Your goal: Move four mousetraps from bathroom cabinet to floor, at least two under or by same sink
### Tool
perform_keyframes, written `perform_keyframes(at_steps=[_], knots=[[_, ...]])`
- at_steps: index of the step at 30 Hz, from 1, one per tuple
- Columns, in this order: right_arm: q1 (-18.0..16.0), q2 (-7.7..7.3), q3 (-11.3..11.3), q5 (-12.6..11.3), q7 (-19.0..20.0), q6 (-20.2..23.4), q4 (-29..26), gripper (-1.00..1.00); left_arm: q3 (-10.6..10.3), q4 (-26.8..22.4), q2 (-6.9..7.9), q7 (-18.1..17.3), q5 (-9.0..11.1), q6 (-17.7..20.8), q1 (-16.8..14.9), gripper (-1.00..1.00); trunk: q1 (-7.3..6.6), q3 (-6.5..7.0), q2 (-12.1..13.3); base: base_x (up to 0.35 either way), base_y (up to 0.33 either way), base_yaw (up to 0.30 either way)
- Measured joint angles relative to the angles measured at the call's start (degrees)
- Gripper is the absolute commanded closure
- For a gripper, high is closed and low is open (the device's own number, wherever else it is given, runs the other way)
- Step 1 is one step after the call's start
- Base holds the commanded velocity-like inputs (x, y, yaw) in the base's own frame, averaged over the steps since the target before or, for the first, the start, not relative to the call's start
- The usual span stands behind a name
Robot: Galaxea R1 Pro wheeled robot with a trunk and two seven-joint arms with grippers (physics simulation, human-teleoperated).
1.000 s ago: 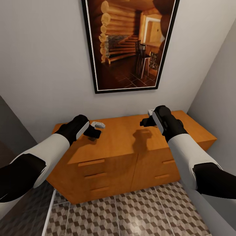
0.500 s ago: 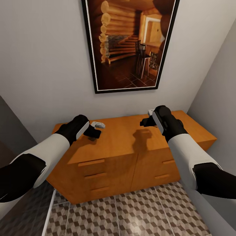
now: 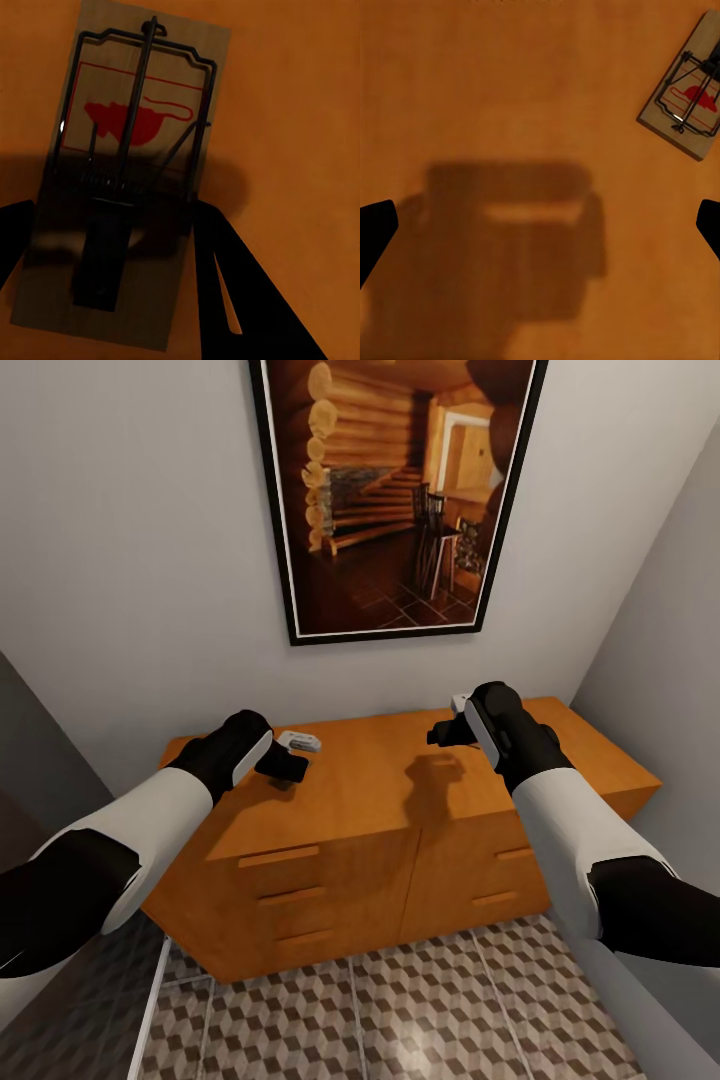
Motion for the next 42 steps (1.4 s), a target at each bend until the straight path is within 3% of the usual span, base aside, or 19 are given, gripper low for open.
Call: perform_keyframes(at_steps=[4, 8, 12, 23, 38, 42], knots=[[0.0, 0.00, 0.0, 0.0, 0.0, 0.0, 0.0, -1.00, 0.0, -0.1, 0.04, -0.1, 0.0, 0.0, 0.0, 1.00, 0.00, 0.00, 0.0, 0.000, 0.000, 0.000], [0.0, 0.00, 0.0, 0.0, 0.0, 0.0, 0.0, -1.00, 0.0, -1.3, 0.06, 0.0, 0.4, 0.0, 1.1, 1.00, -0.87, 0.71, 1.6, 0.000, 0.000, 0.000], [0.0, 0.00, 0.0, 0.0, 0.0, 0.0, 0.0, -1.00, 0.1, -0.5, 0.06, 0.0, 1.4, 0.1, 1.1, 1.00, -1.75, 1.43, 3.2, 0.000, 0.000, 0.000], [0.0, 0.06, -0.1, 0.0, 0.0, 0.0, 0.4, -1.00, 0.3, 1.9, 0.06, -0.2, 2.1, 0.2, 1.1, 1.00, -4.16, 3.41, 7.6, 0.000, 0.000, 0.000], [0.0, 0.07, -0.1, 0.0, -0.3, 0.0, 0.4, -1.00, 0.3, 1.8, 0.39, -0.6, 1.8, 0.1, 1.1, 1.00, -7.46, 6.10, 13.6, 0.000, 0.000, 0.000], [0.0, 0.03, -0.1, 0.0, -0.4, 0.0, 0.4, -1.00, 0.7, 1.7, 0.78, -0.7, 1.7, 0.0, 1.1, 1.00, -7.46, 6.10, 13.7, 0.000, 0.000, 0.000]])
